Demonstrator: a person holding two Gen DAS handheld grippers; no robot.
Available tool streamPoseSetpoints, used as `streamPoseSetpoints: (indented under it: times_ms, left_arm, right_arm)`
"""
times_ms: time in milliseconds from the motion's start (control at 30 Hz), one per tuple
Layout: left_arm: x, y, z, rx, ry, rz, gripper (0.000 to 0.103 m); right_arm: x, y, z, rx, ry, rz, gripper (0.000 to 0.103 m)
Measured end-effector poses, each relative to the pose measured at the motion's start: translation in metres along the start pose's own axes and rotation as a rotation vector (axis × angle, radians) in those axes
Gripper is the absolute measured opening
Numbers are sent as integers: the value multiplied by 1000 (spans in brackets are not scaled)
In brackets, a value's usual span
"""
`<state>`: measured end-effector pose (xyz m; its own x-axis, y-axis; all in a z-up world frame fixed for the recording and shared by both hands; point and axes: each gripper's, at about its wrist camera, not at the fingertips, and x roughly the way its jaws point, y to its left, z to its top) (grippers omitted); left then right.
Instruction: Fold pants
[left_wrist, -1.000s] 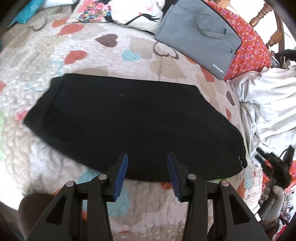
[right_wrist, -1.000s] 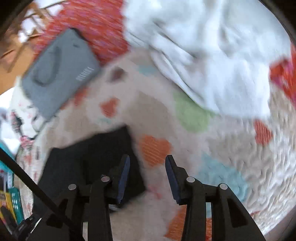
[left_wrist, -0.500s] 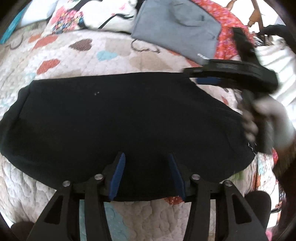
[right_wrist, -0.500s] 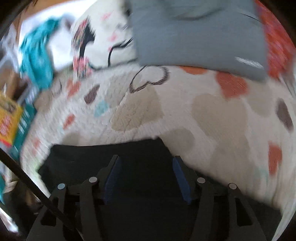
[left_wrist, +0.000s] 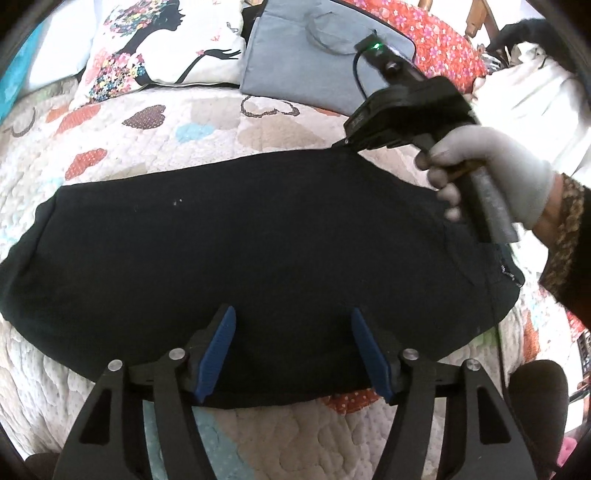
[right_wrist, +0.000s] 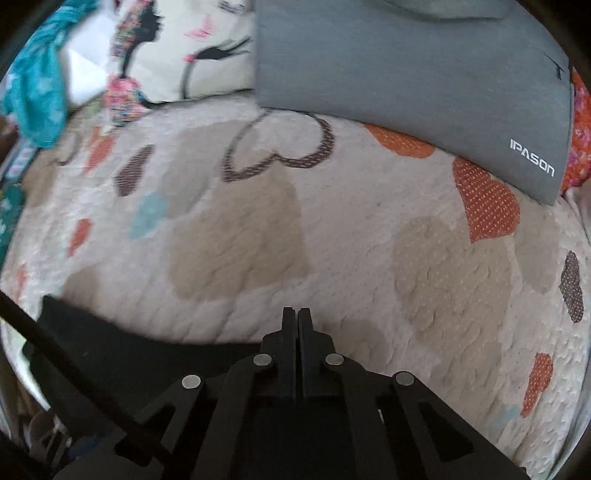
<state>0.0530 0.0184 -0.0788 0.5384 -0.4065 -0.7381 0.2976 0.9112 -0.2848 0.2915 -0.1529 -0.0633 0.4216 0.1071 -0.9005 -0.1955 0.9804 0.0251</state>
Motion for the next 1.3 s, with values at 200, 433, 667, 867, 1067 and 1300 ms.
streamPoseSetpoints:
  times_ms: [200, 433, 667, 867, 1067, 1300]
  left_arm:
    - [-60, 29, 12, -123, -165, -127, 64]
    - [-100, 126, 12, -463, -243, 31, 64]
    - [-90, 185, -21, -801, -222, -98, 65]
    - [-74, 205, -34, -933, -161, -202, 66]
    - [-72, 206, -36, -935, -175, -221, 68]
    - [-66, 206, -27, -943, -177, -228, 75]
  right_arm:
    - [-50, 12, -1, 4, -91, 16, 4]
    - [-99, 81, -11, -54, -70, 253, 50]
    - [-58, 210, -12, -144, 206, 488, 52]
    - [0, 295, 5, -251, 417, 339, 60]
    - [44, 337, 9, -352, 545, 98, 80]
    - [46, 361, -11, -541, 503, -49, 55]
